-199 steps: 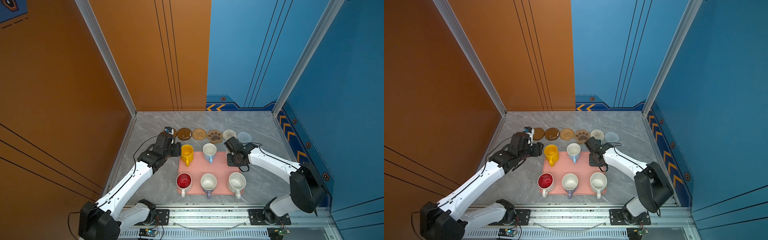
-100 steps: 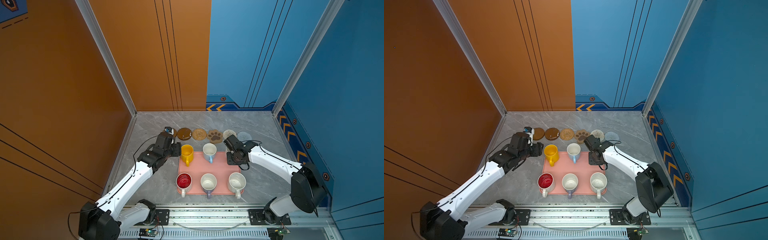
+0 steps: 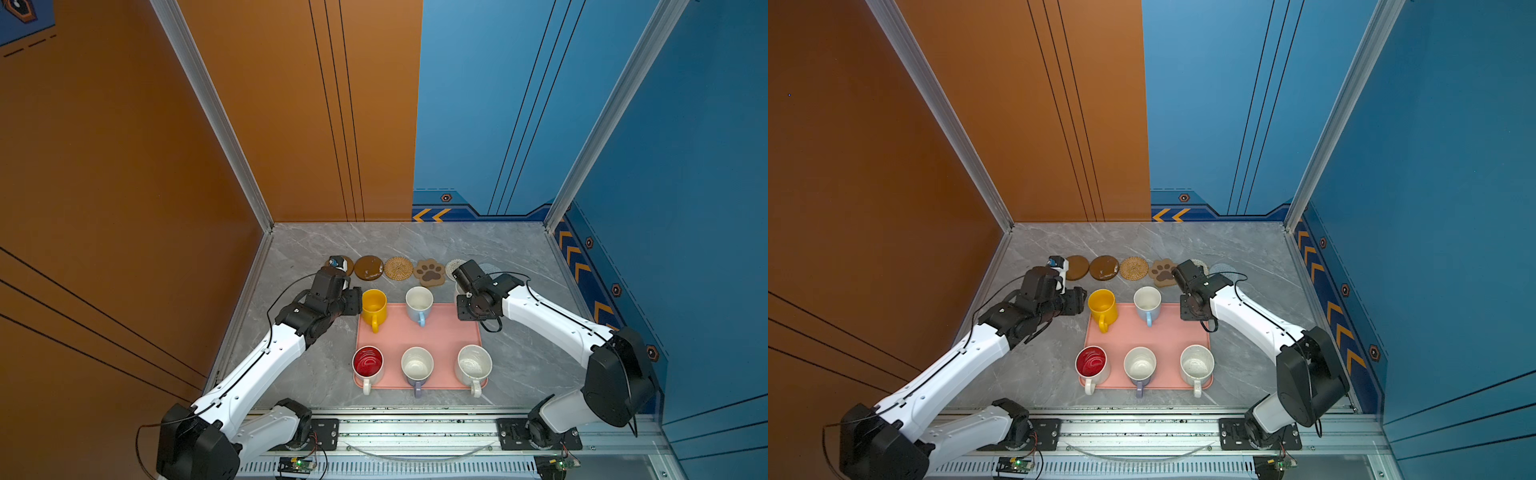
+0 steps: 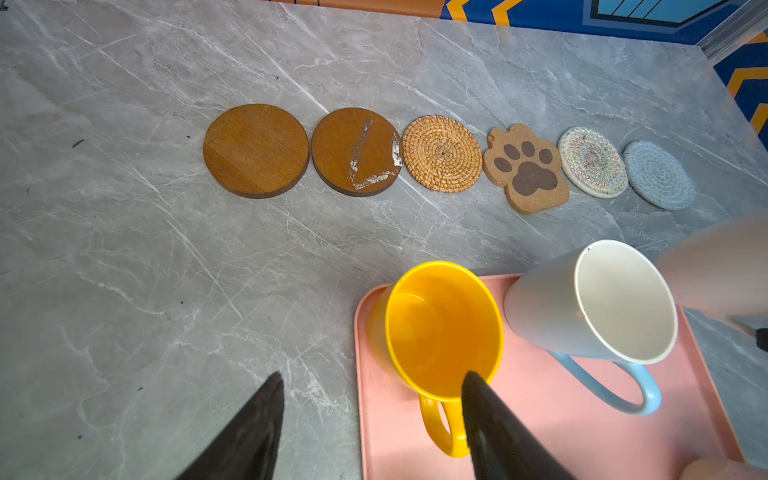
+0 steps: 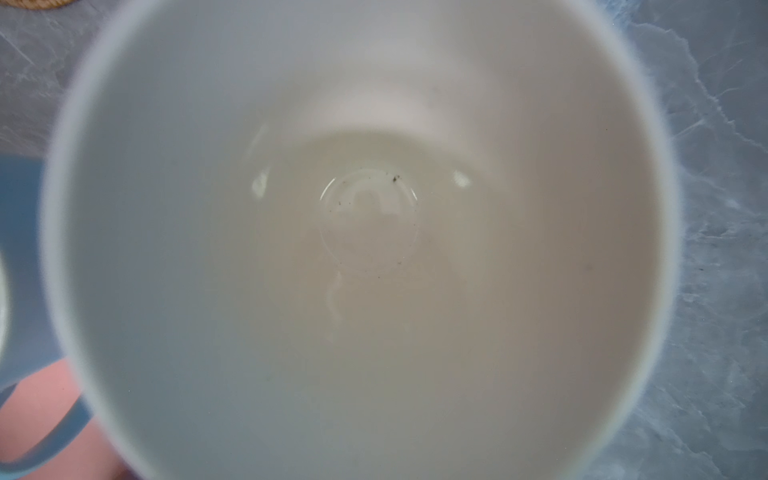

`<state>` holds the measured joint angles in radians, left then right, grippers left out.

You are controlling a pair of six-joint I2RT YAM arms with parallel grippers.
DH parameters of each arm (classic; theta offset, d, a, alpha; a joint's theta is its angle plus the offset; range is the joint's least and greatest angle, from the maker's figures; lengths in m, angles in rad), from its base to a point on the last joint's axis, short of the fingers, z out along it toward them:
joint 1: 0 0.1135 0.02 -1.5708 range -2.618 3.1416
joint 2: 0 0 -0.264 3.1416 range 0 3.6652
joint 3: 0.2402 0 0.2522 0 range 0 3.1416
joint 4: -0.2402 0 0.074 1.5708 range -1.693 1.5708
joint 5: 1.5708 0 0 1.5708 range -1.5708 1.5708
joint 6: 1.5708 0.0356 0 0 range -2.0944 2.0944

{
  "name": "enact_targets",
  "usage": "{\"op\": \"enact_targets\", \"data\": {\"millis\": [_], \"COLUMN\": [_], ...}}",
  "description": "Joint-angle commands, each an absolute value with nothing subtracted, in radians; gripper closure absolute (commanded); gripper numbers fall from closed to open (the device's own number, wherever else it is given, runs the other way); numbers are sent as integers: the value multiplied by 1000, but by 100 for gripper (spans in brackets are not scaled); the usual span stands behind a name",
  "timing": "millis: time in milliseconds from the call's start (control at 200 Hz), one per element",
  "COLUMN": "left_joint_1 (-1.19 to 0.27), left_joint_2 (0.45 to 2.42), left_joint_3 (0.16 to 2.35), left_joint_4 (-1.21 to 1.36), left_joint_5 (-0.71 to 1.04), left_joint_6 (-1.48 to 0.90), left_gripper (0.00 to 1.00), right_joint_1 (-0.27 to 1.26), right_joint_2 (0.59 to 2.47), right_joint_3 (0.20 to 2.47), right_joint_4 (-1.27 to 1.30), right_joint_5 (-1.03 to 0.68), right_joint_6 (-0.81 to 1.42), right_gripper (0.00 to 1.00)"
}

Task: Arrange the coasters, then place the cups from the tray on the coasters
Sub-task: 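Lift the white mug with the right gripper onto the pale blue coaster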

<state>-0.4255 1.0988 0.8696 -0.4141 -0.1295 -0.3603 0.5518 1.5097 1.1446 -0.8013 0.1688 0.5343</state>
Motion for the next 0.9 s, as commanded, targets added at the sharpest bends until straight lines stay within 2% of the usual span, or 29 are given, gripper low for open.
{"op": "enact_targets", "data": {"millis": [0,411,896], "left_joint_1": [-419,-419,-419], "left_joint_2": [1073,1064,1075], "left_joint_3": [854,851,868], "left_joint_4": [-416,-420,-454], "left_joint_5": [-133,-146,-174], "left_joint_6": [-369,-373,-374], "left_gripper": [31,32,32], "right_joint_1": [525,351,166], "right_joint_2": [1498,1580,1770], "right_joint_3": [1213,1331,1494], "right_joint_4": [-813,-815,-771], "right_joint_5": [195,170,147], "right_joint_6": [490,383,321], "right_gripper": [100,100,100]}}
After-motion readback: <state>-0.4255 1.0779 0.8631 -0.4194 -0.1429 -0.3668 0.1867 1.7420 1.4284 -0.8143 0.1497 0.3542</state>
